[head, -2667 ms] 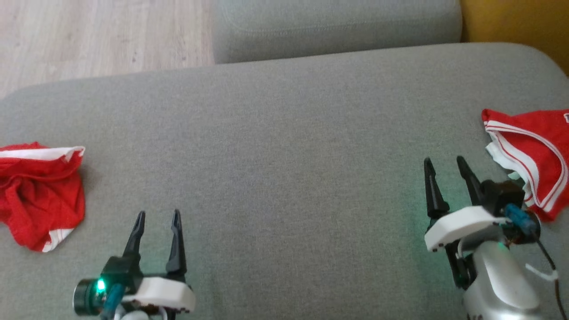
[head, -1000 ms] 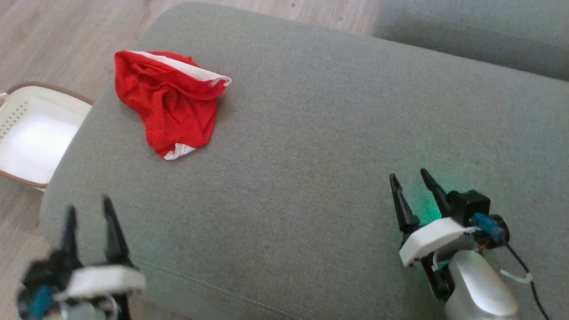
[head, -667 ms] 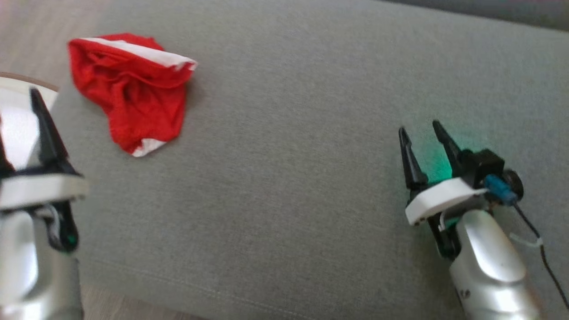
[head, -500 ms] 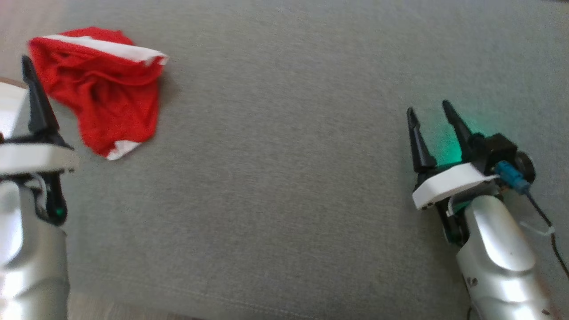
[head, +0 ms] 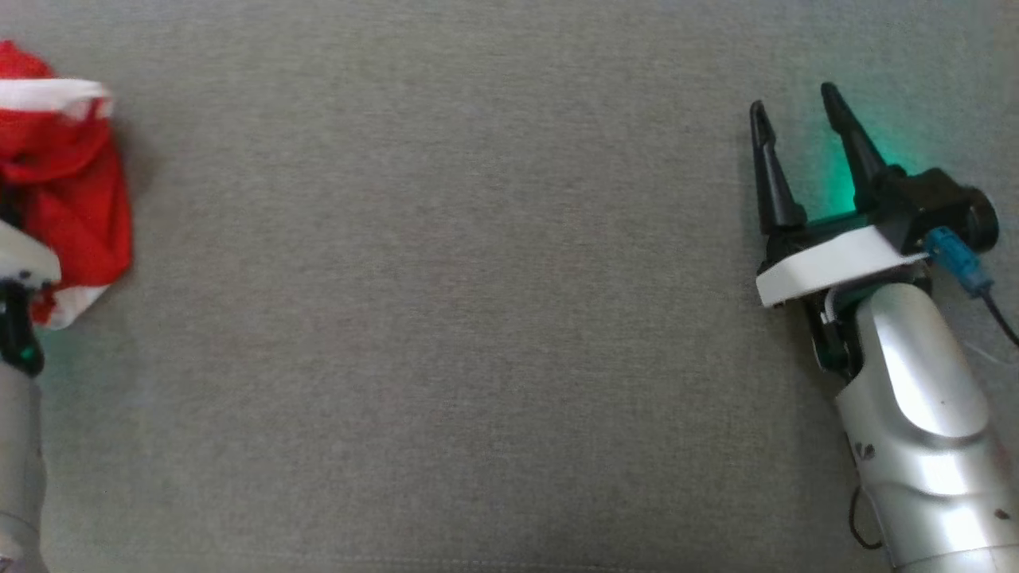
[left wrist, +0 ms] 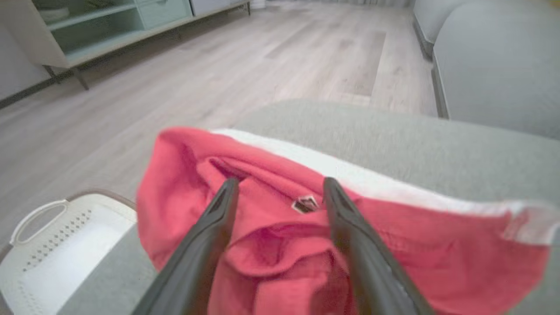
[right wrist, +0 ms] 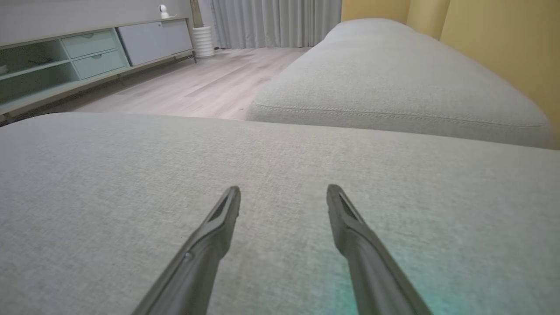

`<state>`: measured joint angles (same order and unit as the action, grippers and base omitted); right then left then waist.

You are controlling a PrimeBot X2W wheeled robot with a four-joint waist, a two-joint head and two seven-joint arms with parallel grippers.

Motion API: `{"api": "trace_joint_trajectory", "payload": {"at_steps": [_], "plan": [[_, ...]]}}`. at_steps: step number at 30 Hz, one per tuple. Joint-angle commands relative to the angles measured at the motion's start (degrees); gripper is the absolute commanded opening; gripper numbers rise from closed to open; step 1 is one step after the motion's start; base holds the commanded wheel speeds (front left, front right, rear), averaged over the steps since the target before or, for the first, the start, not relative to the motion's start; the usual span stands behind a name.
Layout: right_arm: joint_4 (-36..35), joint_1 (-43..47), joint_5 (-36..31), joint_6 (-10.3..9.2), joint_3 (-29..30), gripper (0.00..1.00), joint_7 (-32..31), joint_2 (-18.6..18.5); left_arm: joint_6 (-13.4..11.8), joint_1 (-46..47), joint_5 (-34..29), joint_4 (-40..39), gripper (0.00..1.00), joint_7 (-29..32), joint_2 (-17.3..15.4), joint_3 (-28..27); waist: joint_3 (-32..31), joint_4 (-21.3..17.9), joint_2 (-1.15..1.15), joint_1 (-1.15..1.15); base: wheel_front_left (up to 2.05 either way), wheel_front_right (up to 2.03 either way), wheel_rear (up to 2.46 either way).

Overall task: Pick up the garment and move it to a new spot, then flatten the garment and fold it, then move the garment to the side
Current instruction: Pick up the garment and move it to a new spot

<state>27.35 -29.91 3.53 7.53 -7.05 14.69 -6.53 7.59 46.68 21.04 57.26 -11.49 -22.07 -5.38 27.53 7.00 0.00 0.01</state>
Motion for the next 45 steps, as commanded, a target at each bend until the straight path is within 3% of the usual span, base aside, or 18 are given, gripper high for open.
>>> {"api": "trace_joint_trajectory", "payload": {"at_steps": [1,4,5,6,7,17,25,31,39,45], "plan": [[-0.9,1.0,0.1,-0.04,-0.5,1.0,0.3,-0.4,-0.3,0.9,0.4,2.6,1.0,1.7,-4.5,-1.2,1.5,-1.9,0.0,-0.01,0.0,0.0,0.0],[-1.1,1.4,0.1,-0.04,-0.1,1.0,0.3,-0.5,-1.4,1.2,0.6,7.2,1.0,3.8,-4.2,-1.0,1.6,-2.1,0.0,-0.01,0.0,0.0,0.0],[-1.0,1.6,0.1,-0.04,0.0,1.0,0.3,-0.4,-1.4,1.3,0.7,8.3,0.87,4.3,-4.0,-1.0,1.5,-2.1,0.0,-0.01,0.0,0.0,0.0],[-0.9,1.7,0.1,-0.04,0.2,1.0,0.3,-0.4,-1.4,1.5,0.8,9.0,0.12,4.4,-3.9,-0.8,1.2,-2.1,0.0,-0.01,0.0,0.0,0.0],[-0.8,1.9,0.1,-0.04,0.3,1.0,0.3,-0.3,-1.3,1.8,0.7,9.5,0.0,4.3,-4.0,-0.5,0.9,-2.1,0.0,-0.01,0.0,0.0,0.0],[0.3,4.1,1.5,-0.04,0.9,1.0,0.3,2.1,-0.2,6.7,-2.7,2.2,0.0,-2.7,-5.9,6.2,-6.0,-2.6,0.0,-0.01,0.0,0.0,0.0],[1.5,7.6,3.3,-0.04,-0.5,1.0,0.3,3.4,-0.1,5.5,-1.9,-12.0,0.0,-3.5,-1.8,15.1,-12.9,-7.0,0.0,-0.01,0.0,0.0,0.0],[2.1,9.9,6.4,-0.04,-3.5,1.0,0.3,3.6,-0.1,0.6,1.7,-19.7,0.0,-3.5,4.2,22.1,-16.7,-11.4,0.0,-0.01,0.0,0.0,0.0],[2.8,11.5,9.1,-0.04,-6.5,1.0,0.3,3.6,-0.1,-6.5,6.1,-24.1,0.0,-3.5,14.8,33.2,-18.9,-15.9,0.0,-0.01,0.0,0.0,0.0],[2.9,12.0,10.0,-0.04,-7.3,1.0,0.3,3.6,-0.1,-12.5,8.4,-23.4,0.0,-3.5,18.0,39.6,-19.7,-16.8,0.0,-0.01,0.0,0.0,0.0]]}}
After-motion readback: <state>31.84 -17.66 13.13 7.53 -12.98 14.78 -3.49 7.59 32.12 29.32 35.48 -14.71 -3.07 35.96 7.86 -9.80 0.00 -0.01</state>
